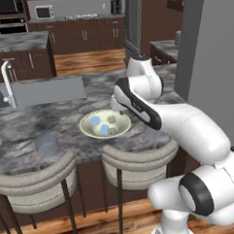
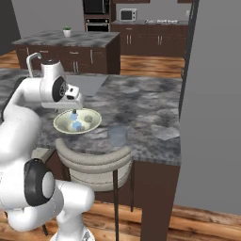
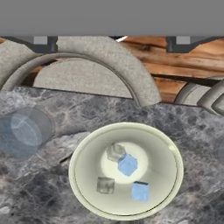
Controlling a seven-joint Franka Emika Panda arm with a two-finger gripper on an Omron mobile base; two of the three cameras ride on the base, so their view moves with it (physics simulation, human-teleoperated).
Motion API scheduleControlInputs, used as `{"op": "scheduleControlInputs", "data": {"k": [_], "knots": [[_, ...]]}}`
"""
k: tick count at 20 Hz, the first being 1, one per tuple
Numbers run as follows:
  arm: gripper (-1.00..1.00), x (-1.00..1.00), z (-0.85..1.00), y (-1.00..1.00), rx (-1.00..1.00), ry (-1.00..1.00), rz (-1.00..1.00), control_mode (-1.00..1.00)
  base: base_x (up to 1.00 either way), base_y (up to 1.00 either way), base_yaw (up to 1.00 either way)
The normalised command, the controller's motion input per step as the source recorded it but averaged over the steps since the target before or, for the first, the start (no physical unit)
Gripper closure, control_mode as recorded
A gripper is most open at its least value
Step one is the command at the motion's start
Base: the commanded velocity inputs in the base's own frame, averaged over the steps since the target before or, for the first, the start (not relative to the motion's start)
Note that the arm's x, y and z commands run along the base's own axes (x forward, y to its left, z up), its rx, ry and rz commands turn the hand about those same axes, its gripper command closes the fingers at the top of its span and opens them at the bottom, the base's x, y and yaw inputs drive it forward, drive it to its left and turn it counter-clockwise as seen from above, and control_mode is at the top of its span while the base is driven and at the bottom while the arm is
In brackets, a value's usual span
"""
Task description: There are four ice cubes in the ice bowl. Place two ice cubes in each glass of water.
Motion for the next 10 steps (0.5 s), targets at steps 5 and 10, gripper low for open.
{"op": "scheduleControlInputs", "data": {"k": [5, 10], "knots": [[-1.00, 0.32, -0.36, 0.00, -0.09, -0.03, 0.00, -1.00, 0.00, 0.00, 0.00], [-1.00, 0.54, -0.34, 0.00, 0.00, 0.00, 0.02, -1.00, 0.00, 0.00, 0.00]]}}
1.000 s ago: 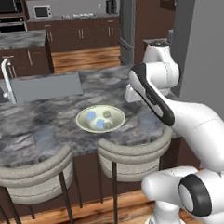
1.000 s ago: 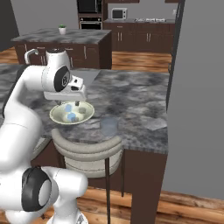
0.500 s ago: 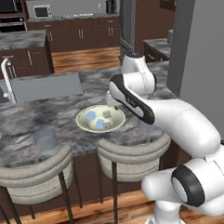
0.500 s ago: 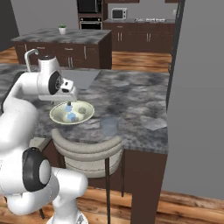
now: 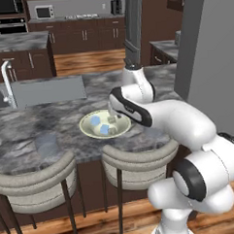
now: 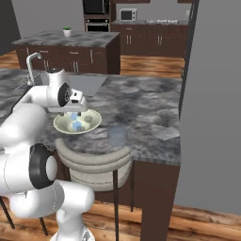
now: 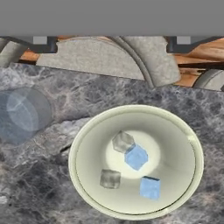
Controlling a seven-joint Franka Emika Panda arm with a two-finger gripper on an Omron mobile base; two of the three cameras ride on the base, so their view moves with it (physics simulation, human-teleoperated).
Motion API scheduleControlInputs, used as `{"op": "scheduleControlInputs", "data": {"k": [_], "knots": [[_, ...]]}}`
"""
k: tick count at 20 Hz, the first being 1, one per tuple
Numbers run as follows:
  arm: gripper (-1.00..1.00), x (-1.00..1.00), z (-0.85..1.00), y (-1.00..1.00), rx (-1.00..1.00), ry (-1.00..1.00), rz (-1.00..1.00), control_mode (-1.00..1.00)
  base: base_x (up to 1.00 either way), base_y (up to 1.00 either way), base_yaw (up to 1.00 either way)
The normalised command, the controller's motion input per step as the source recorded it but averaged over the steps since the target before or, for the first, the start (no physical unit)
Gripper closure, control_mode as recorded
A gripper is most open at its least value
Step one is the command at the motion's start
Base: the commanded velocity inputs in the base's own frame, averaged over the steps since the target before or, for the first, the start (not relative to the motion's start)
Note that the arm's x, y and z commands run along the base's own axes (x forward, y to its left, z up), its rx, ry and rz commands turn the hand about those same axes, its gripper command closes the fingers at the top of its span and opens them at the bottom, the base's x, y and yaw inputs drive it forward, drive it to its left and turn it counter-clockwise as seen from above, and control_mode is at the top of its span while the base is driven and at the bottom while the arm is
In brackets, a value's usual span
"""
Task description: There are four ice cubes in the ice bowl. Place two ice cubes in each glass of water.
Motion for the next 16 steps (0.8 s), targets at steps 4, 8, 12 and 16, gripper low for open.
{"op": "scheduleControlInputs", "data": {"k": [4, 8, 12, 16], "knots": [[-1.00, 0.72, -0.26, 0.05, 0.00, 0.00, 0.00, -1.00, 0.00, 0.00, 0.00], [-1.00, 0.34, -0.43, 0.23, 0.00, -0.11, 0.00, -1.00, 0.00, 0.00, 0.00], [-1.00, 0.11, -0.49, 0.10, 0.00, -0.22, 0.00, -1.00, 0.00, 0.00, 0.00], [-1.00, 0.02, -0.28, 0.00, 0.09, 0.01, 0.02, -1.00, 0.00, 0.00, 0.00]]}}
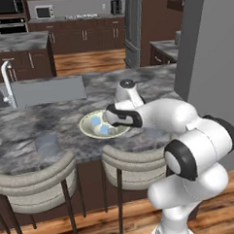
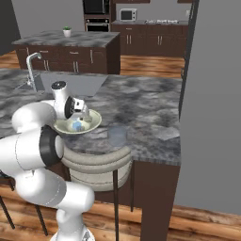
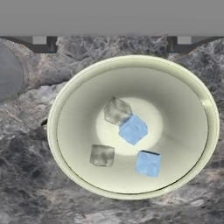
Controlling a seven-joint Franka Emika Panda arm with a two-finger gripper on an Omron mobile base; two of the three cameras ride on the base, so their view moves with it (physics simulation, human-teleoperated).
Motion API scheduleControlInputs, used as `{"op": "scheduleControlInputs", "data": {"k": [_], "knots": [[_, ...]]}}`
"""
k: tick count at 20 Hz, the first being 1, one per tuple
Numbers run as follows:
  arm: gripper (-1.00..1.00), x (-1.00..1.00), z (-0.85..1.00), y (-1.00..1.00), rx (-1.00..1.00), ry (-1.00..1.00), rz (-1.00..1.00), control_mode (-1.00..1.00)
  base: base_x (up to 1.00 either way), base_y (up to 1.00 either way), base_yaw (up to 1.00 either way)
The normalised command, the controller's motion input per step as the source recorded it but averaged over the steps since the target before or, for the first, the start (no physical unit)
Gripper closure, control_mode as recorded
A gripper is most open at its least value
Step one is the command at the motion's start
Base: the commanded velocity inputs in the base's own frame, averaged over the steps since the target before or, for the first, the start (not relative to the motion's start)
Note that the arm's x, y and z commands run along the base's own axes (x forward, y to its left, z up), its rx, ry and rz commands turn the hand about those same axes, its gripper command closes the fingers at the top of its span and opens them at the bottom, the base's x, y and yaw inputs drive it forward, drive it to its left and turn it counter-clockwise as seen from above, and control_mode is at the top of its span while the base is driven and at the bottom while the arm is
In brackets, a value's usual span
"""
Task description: There are four ice cubes in the ice bowl. Place two ice cubes in each glass of water.
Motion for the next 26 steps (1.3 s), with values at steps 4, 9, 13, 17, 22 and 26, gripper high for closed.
{"op": "scheduleControlInputs", "data": {"k": [4, 9, 13, 17, 22, 26], "knots": [[-1.00, 0.12, -0.15, 0.00, 0.00, 0.23, 0.08, -1.00, 0.00, 0.00, 0.00], [-1.00, 0.36, -0.02, 0.01, 0.00, 0.30, 0.10, -1.00, 0.00, 0.00, 0.00], [-1.00, 0.18, -0.13, 0.21, 0.00, 0.06, 0.07, -1.00, 0.00, 0.00, 0.00], [-1.00, 0.59, -0.23, 0.36, 0.00, 0.20, 0.09, -1.00, 0.00, 0.00, 0.00], [-1.00, 0.34, -0.18, 0.16, -0.01, 0.17, 0.08, -1.00, 0.00, 0.00, 0.00], [-1.00, 0.29, -0.46, 0.00, -0.07, 0.08, 0.13, -1.00, 0.00, 0.00, 0.00]]}}
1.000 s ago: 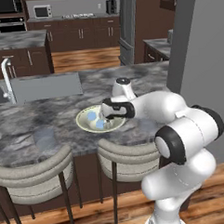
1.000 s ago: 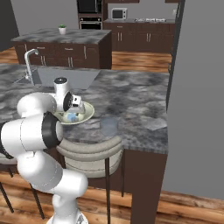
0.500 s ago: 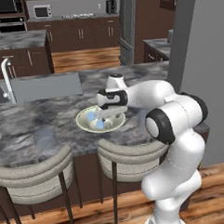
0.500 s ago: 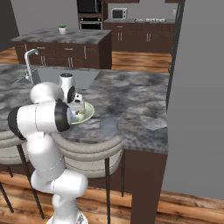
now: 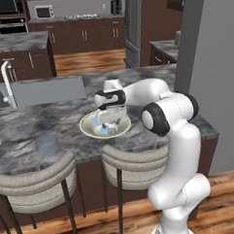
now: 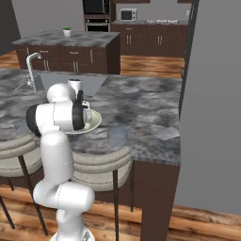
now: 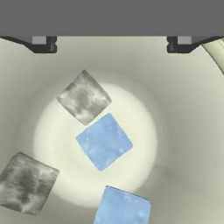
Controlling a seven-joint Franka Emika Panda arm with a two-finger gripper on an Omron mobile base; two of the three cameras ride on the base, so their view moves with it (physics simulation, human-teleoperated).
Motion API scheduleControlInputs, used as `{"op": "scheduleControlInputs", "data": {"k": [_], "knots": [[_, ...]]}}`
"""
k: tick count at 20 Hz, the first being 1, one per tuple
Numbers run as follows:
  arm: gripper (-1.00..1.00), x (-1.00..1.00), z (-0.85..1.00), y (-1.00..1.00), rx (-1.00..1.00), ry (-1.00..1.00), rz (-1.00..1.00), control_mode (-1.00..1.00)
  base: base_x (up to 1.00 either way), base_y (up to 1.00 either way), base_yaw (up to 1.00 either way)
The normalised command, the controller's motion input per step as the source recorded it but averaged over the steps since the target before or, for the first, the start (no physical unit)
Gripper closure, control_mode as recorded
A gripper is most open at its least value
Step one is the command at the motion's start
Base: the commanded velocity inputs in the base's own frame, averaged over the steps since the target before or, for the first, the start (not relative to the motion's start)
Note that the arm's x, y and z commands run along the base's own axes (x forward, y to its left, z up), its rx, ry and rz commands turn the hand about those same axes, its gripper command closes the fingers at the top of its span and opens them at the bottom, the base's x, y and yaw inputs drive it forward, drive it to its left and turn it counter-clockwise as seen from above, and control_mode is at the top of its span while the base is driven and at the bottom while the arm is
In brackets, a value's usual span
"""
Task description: There are four ice cubes in the ice bowl. Place two ice cubes in each glass of water.
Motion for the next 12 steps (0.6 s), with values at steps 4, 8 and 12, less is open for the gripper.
{"op": "scheduleControlInputs", "data": {"k": [4, 8, 12], "knots": [[-1.00, 0.24, -0.30, -0.03, -0.02, 0.01, 0.10, -1.00, 0.00, 0.00, 0.00], [-1.00, 0.13, -0.30, -0.21, 0.00, 0.00, 0.10, -1.00, 0.00, 0.00, 0.00], [-1.00, 0.00, -0.37, -0.02, 0.00, 0.00, 0.09, -1.00, 0.00, 0.00, 0.00]]}}
